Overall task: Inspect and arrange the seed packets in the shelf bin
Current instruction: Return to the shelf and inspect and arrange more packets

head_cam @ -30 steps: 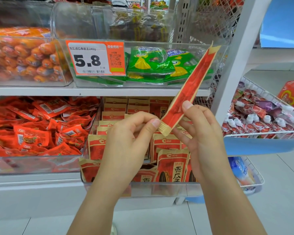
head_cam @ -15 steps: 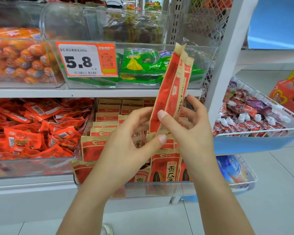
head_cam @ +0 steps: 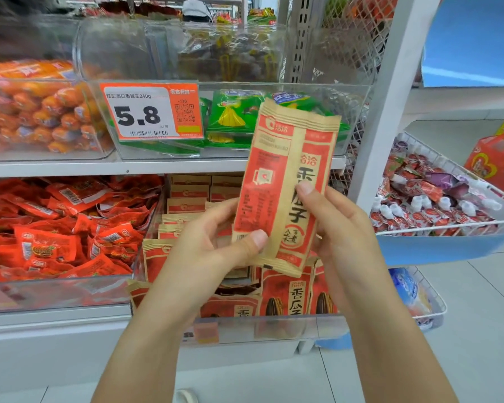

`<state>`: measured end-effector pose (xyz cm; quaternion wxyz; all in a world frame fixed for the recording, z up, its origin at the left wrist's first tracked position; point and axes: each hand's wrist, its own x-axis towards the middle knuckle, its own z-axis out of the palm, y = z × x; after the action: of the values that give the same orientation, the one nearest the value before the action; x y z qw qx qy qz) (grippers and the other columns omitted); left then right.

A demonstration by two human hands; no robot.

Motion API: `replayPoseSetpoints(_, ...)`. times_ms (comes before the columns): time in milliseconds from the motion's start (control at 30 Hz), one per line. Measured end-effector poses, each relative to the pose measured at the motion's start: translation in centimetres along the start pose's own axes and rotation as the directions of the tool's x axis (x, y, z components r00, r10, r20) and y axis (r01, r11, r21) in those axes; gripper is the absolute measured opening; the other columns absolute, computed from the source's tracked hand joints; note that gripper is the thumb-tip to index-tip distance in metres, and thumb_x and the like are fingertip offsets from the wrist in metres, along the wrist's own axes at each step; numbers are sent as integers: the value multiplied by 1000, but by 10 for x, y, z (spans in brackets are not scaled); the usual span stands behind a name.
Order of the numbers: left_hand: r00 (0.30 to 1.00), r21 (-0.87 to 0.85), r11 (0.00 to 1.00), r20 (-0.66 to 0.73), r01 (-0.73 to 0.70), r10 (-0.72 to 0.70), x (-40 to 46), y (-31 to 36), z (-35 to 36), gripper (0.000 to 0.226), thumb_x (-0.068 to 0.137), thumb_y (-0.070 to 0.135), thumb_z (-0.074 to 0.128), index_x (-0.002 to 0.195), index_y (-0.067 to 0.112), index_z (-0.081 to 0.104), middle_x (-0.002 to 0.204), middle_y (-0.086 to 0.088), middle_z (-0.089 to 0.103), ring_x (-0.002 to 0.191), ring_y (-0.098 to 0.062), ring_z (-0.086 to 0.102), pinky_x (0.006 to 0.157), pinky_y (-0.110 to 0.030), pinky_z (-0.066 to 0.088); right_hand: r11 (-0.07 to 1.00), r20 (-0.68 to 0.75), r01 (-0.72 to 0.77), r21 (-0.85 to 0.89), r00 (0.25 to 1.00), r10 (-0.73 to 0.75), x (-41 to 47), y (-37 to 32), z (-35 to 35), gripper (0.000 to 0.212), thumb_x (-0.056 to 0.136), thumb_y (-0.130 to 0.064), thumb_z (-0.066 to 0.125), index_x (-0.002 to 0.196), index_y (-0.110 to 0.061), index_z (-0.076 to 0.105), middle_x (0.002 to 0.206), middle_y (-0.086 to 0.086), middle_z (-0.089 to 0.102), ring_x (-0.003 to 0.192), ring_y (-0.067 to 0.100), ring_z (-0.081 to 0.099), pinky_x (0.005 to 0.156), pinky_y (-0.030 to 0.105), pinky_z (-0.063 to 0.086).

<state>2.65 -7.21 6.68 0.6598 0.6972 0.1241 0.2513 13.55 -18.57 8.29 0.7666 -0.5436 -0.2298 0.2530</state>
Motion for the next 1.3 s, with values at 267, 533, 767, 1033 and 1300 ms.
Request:
replayPoseSetpoints(267, 911, -79, 974, -376, -213, 169, 4, 4, 5, 46, 89, 14, 61, 130, 32, 49, 114, 5, 71, 99, -8, 70, 78, -23, 56, 965, 149, 114, -237, 986, -79, -5, 10, 12, 9, 83, -17, 71, 89, -23, 75, 85, -1, 77, 81, 17, 74, 72, 32, 61)
replayPoseSetpoints(533, 862, 112, 976, -456, -189, 219, 7, -2, 5, 38, 88, 6, 67, 109, 35, 54, 114, 8, 65, 96, -5, 68, 76, -19, 54, 983, 69, 104, -152, 993, -94, -7, 11, 14, 21, 88, -32, 60, 88, -25, 79, 84, 5, 77, 79, 22, 74, 73, 39, 60)
replayPoseSetpoints(767, 788, 481, 874, -513, -63, 339, 6, 0, 8, 32, 73, 60, 65, 86, 32, 56, 101, 17, 54, 94, 3, 58, 79, -8, 42, 941, 134, 265, -209, 961, -241, -11, 13, 24, 25, 92, -18, 60, 85, -31, 80, 80, 4, 74, 74, 10, 70, 64, 22, 55)
replayPoseSetpoints(1033, 766, 603, 797, -496, -35, 409, 4, -1, 5, 16, 87, 45, 55, 85, 29, 55, 94, 15, 56, 88, -4, 57, 75, -20, 41, 904, 197, 335, -267, 937, -289, -13, 14, 27, 24, 93, -15, 61, 87, -30, 78, 78, -4, 70, 76, 7, 67, 69, 20, 53)
replayPoseSetpoints(1300, 795, 607, 789, -432, -94, 427, 1, 1, 8, 16, 96, 33, 45, 90, 23, 56, 93, 10, 63, 85, -12, 61, 74, -37, 49, 893, 166, 350, -283, 935, -314, -13, 15, 25, 22, 92, -17, 62, 87, -31, 78, 81, 5, 71, 81, 21, 68, 74, 33, 53)
